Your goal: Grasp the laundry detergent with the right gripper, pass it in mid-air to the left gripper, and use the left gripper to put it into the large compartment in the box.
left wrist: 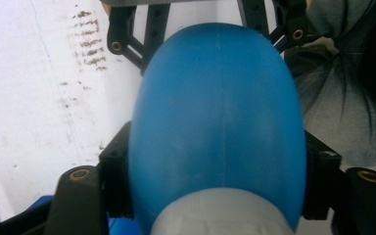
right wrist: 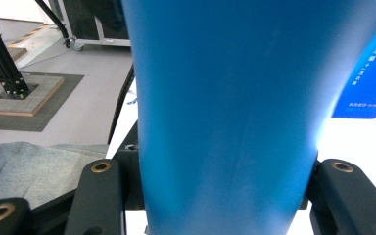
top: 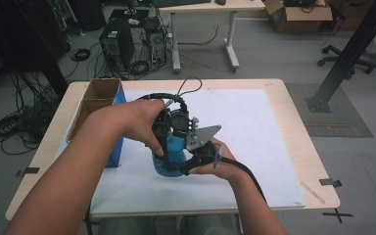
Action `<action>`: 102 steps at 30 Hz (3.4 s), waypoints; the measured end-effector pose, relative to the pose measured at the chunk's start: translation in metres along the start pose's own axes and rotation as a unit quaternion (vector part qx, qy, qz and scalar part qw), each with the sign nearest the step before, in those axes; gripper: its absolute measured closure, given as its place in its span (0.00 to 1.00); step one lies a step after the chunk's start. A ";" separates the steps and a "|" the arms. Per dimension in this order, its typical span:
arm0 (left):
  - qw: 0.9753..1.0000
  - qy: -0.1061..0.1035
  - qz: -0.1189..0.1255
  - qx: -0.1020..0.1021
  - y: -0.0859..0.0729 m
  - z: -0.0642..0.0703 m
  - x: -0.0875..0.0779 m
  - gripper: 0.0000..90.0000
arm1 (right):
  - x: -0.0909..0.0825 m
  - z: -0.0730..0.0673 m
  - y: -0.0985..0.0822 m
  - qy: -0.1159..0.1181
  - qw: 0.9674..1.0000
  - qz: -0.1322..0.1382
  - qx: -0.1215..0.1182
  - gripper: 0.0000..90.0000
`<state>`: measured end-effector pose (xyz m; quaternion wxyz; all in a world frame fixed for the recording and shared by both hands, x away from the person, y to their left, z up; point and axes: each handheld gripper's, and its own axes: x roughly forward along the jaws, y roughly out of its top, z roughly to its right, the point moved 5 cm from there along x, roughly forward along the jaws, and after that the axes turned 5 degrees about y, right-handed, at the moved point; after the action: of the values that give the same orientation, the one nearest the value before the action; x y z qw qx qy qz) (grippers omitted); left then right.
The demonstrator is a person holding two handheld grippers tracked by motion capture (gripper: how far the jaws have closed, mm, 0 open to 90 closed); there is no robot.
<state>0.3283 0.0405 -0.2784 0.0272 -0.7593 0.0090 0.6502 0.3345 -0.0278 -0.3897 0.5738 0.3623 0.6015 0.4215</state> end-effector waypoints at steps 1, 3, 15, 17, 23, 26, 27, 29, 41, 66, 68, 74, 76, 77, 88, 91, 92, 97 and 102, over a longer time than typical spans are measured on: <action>1.000 0.000 0.002 -0.002 0.000 0.000 0.000 0.42 | 0.000 0.000 0.000 -0.001 1.000 0.000 -0.001 0.50; 1.000 0.001 -0.001 -0.002 0.000 0.000 -0.001 0.42 | 0.000 0.000 0.000 0.000 1.000 0.001 -0.001 0.50; 1.000 0.012 -0.027 -0.005 0.004 0.002 -0.013 0.43 | -0.002 -0.004 0.009 -0.003 1.000 0.022 0.002 0.48; 1.000 0.011 -0.029 -0.004 0.004 0.002 -0.014 0.43 | -0.002 -0.003 0.010 -0.004 1.000 0.023 -0.001 0.48; 1.000 0.008 -0.025 -0.005 0.004 0.003 -0.015 0.43 | -0.003 -0.004 0.009 0.000 1.000 0.028 0.004 0.47; 1.000 0.011 -0.023 -0.007 0.004 0.003 -0.016 0.43 | -0.006 -0.004 0.007 -0.003 0.999 0.032 0.007 0.45; 1.000 0.011 -0.025 -0.004 0.004 0.003 -0.017 0.43 | -0.006 -0.004 0.007 -0.005 0.999 0.033 0.008 0.42; 1.000 0.012 -0.026 -0.007 0.004 0.002 -0.017 0.43 | -0.006 -0.003 0.006 -0.006 0.999 0.038 0.017 0.38; 1.000 0.007 -0.030 -0.008 0.003 0.002 -0.017 0.42 | -0.010 -0.002 0.006 -0.014 0.999 0.041 0.030 0.25; 1.000 0.004 -0.026 -0.005 0.005 0.000 -0.017 0.43 | -0.034 -0.004 0.013 -0.018 0.999 0.024 0.036 0.00; 1.000 0.002 -0.021 -0.005 0.005 0.001 -0.018 0.43 | -0.037 -0.004 0.013 -0.019 0.999 0.021 0.037 0.00; 1.000 0.000 -0.022 -0.014 0.004 -0.001 -0.020 0.43 | -0.049 -0.002 0.011 -0.027 0.999 0.003 0.040 0.00; 1.000 0.000 -0.023 -0.021 0.002 -0.001 -0.020 0.42 | -0.054 -0.002 0.011 -0.029 0.999 -0.004 0.040 0.00; 0.999 0.000 -0.025 -0.030 0.001 -0.002 -0.020 0.42 | -0.056 -0.001 0.011 -0.031 0.999 -0.009 0.036 0.00; 0.991 0.008 -0.040 -0.126 0.002 -0.005 -0.026 0.42 | -0.087 0.002 0.011 -0.051 0.997 -0.042 0.038 0.00; 0.987 0.015 -0.039 -0.152 0.003 -0.008 -0.028 0.42 | -0.092 0.003 0.010 -0.054 0.997 -0.049 0.039 0.00; 0.986 0.015 -0.041 -0.158 0.003 -0.008 -0.029 0.42 | -0.095 0.004 0.011 -0.055 0.996 -0.053 0.039 0.00; 0.980 0.017 -0.036 -0.195 0.004 -0.011 -0.032 0.42 | -0.104 0.006 0.012 -0.061 0.995 -0.067 0.041 0.00; 0.973 0.017 -0.033 -0.230 0.001 -0.015 -0.033 0.42 | -0.115 0.008 0.012 -0.063 0.992 -0.099 0.040 0.01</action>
<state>0.3381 0.0377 -0.2433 -0.1266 -0.7562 -0.1654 0.6203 0.3511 -0.1278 -0.3342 0.6347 0.3494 0.6131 0.3149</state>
